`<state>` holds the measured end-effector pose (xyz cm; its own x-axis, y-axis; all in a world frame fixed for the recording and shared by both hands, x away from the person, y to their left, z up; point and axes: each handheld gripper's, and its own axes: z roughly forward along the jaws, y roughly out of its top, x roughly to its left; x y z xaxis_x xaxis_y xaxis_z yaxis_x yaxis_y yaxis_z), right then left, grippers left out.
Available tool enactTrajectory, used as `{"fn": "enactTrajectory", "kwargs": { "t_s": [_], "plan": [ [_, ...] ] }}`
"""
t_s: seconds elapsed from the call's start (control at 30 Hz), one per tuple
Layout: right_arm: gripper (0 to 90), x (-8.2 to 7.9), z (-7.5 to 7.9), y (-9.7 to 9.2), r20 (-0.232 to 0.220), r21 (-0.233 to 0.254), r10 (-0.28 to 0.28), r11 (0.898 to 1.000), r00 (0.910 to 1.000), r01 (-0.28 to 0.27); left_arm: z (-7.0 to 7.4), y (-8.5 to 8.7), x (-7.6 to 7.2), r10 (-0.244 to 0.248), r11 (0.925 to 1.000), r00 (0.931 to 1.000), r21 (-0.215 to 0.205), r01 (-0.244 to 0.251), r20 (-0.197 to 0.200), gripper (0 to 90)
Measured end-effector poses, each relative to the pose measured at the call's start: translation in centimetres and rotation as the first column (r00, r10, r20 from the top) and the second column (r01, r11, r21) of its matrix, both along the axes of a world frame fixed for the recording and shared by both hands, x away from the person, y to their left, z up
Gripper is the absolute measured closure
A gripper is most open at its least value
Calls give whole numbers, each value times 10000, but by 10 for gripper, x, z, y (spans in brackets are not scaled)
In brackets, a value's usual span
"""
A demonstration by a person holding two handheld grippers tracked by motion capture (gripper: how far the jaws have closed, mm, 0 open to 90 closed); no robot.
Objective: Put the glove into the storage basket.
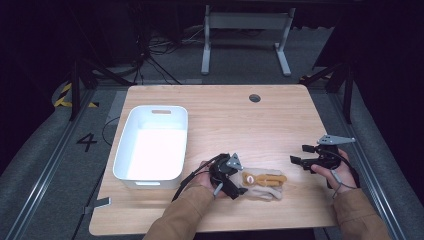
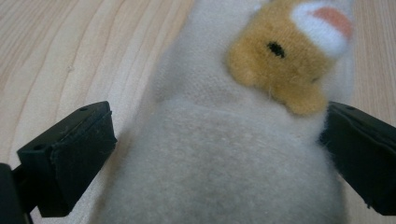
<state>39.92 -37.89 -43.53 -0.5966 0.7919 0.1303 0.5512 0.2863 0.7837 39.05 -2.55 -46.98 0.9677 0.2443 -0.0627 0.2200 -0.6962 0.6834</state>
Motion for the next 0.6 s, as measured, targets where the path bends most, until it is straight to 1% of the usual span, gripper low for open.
{"fn": "enactTrajectory", "kwargs": {
  "t_s": [0.1,0.17,0.27,0.33,0.4,0.43,0.47,0.53,0.57,0.6],
  "plan": [
    [195,0,0,0,-10,12,-22,10000,10000,22,1,-1,-1,-49,9998,10000,170,49,0,15],
    [195,0,0,1,-13,0,9,10000,10000,-9,3,-1,-3,-147,9997,9996,208,142,230,19],
    [195,0,1,1,15,57,23,10000,10000,-23,7,0,-7,-325,9991,9988,295,314,374,45],
    [195,-1,1,0,60,75,15,10000,10000,-16,7,0,-8,-391,9984,9987,420,377,318,43],
    [195,-1,1,0,17,50,37,10000,10000,-37,3,-1,-6,-504,9973,9987,531,497,121,30],
    [195,-1,1,1,2,44,52,10000,10000,-52,1,-2,-6,-452,9971,9989,620,445,103,23],
    [195,-1,1,1,6,42,68,10000,10000,-68,1,-3,-6,-463,9971,9986,613,447,249,14],
    [195,-1,1,1,39,43,73,10000,10000,-73,1,-4,-6,-405,9969,9988,692,386,272,17],
    [195,-1,1,1,30,62,54,10000,10000,-54,1,-5,-6,-482,9960,9981,765,451,386,19],
    [195,-1,1,1,30,62,54,10000,10000,-54,1,-5,-6,-482,9960,9981,765,451,386,19]
  ]
}}
